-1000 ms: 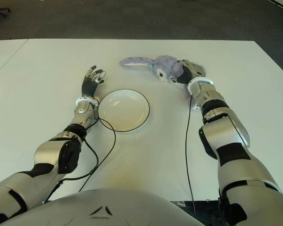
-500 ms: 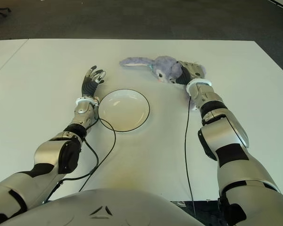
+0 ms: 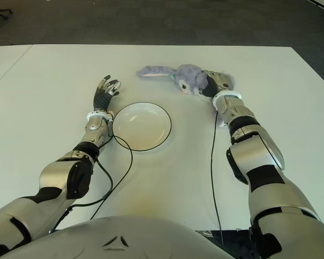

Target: Put the doll into the plate.

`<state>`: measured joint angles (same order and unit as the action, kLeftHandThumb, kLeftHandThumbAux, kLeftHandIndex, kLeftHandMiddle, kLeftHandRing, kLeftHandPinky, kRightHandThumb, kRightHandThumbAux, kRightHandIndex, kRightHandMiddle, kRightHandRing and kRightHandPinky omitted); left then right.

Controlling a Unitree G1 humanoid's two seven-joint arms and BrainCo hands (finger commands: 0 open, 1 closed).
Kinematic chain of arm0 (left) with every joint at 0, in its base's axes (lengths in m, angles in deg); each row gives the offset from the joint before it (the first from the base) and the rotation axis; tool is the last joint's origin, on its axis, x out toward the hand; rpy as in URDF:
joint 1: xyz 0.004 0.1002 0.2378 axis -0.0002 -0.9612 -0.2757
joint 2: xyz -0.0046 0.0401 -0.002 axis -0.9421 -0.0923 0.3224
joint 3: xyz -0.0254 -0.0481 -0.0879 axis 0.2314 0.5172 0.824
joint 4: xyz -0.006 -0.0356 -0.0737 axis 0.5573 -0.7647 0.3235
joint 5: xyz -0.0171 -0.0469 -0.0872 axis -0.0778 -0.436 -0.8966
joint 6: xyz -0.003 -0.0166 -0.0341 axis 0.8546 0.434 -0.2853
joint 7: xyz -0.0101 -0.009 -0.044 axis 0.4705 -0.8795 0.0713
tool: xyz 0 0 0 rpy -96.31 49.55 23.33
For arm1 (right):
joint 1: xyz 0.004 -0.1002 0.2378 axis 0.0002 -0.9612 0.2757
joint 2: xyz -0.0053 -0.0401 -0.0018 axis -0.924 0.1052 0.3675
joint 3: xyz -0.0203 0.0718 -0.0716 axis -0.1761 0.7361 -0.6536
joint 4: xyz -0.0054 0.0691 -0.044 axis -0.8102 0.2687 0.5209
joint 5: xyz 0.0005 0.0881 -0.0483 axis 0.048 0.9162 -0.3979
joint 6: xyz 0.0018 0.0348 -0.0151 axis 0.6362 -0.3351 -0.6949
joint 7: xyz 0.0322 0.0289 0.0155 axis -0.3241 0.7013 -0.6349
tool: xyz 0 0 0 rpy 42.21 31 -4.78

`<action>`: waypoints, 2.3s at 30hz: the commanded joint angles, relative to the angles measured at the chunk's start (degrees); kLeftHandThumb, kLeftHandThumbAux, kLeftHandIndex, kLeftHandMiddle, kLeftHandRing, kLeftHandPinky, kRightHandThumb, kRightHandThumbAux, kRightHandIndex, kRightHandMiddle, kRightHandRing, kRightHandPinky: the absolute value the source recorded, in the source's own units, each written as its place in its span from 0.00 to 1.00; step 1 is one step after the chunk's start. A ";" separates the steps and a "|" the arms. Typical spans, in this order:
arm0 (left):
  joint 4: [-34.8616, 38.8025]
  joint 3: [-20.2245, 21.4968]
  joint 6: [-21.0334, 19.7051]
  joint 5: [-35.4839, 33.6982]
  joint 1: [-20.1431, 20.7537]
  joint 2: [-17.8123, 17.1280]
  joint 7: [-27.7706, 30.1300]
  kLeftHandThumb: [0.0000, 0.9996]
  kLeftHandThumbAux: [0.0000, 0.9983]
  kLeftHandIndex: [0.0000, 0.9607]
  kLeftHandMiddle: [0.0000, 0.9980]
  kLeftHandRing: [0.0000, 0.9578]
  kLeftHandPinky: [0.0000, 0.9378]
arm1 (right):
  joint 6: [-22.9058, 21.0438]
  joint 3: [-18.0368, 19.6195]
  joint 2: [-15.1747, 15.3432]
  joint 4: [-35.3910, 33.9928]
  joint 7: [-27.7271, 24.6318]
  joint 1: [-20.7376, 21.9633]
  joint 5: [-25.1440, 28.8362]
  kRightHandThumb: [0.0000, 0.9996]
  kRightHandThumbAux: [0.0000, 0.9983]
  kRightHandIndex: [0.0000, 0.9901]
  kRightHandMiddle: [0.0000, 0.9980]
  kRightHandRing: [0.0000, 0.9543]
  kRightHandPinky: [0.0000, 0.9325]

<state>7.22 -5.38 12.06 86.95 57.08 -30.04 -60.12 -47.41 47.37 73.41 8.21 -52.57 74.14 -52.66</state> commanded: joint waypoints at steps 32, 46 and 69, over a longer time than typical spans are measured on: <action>-4.79 0.38 -4.61 -0.60 -7.06 2.14 0.97 0.00 0.59 0.13 0.24 0.27 0.29 | 2.85 5.37 -1.37 1.28 1.27 -3.20 3.23 0.71 0.71 0.45 0.82 0.86 0.89; -4.90 0.37 -4.77 -0.53 -7.14 1.66 1.01 0.00 0.57 0.15 0.25 0.28 0.29 | 12.73 8.96 -0.29 -4.08 8.58 1.31 5.55 0.72 0.71 0.45 0.84 0.88 0.91; -4.97 0.32 -5.72 -0.58 -6.64 1.86 0.35 0.00 0.59 0.14 0.24 0.28 0.31 | 19.21 9.01 0.87 -13.56 9.67 -1.84 5.09 0.72 0.71 0.45 0.86 0.91 0.92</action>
<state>7.24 -5.35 12.13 86.66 57.38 -29.94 -58.94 -28.89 56.71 74.19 -3.71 -41.47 74.16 -47.42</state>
